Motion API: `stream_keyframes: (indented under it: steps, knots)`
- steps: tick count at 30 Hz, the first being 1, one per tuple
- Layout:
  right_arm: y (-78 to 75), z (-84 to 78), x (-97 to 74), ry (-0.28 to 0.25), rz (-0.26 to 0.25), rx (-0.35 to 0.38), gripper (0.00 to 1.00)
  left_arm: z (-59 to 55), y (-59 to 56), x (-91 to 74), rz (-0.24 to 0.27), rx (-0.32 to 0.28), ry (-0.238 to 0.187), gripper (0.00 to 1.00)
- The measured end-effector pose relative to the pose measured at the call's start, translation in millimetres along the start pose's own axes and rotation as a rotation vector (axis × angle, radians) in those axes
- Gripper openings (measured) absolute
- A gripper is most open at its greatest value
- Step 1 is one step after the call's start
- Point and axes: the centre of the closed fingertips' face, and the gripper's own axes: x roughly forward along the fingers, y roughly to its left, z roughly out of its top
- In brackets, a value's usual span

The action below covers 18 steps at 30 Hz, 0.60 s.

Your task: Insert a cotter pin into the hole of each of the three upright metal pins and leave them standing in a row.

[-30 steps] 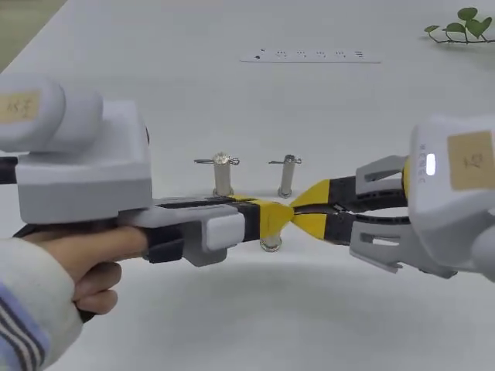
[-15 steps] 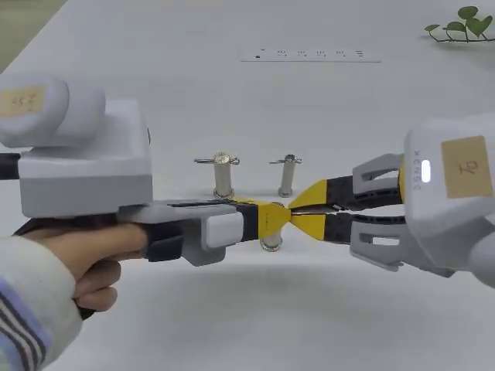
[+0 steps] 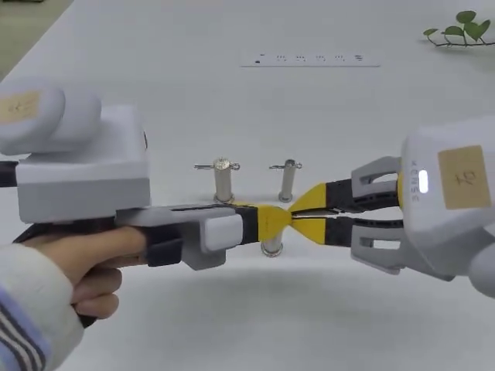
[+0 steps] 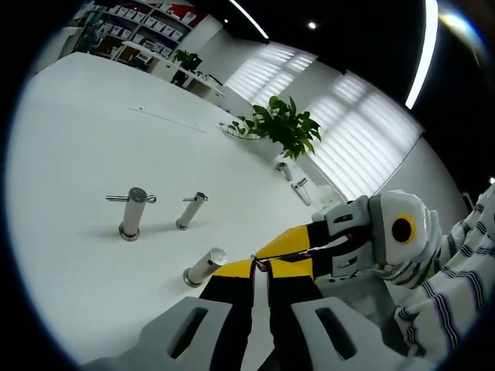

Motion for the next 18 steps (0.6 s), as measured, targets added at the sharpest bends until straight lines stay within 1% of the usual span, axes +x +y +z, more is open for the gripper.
stream_keyframes:
  steps: [1, 3, 11, 13, 15, 17, 18]
  knots:
    - [-0.1, 0.3, 0.0, 0.000, -0.002, -0.002, 0.02, 0.2, -0.3, 0.0, -0.003, -0.006, 0.000, 0.04]
    - [-0.1, 0.0, 0.5, 0.002, -0.002, -0.003, 0.02, -0.3, 0.3, 0.1, 0.002, 0.005, 0.005, 0.04]
    - [1.0, 0.2, 1.3, 0.001, 0.003, -0.005, 0.02, -1.4, 1.2, -0.8, 0.002, 0.004, 0.018, 0.03]
    - [1.5, 0.5, 1.4, -0.001, 0.005, -0.007, 0.02, -1.7, 1.3, -1.3, -0.004, 0.027, 0.022, 0.03]
    - [1.3, 0.6, 1.4, 0.003, 0.003, -0.015, 0.02, -1.5, 1.9, -1.5, 0.001, 0.018, 0.022, 0.03]
    - [1.3, 0.8, 1.2, 0.001, 0.003, -0.009, 0.03, -1.7, 4.0, -2.2, 0.012, 0.030, 0.028, 0.01]
    - [1.6, 1.1, 1.1, -0.001, 0.005, -0.002, 0.03, -1.6, 3.4, -2.1, 0.010, 0.026, 0.028, 0.01]
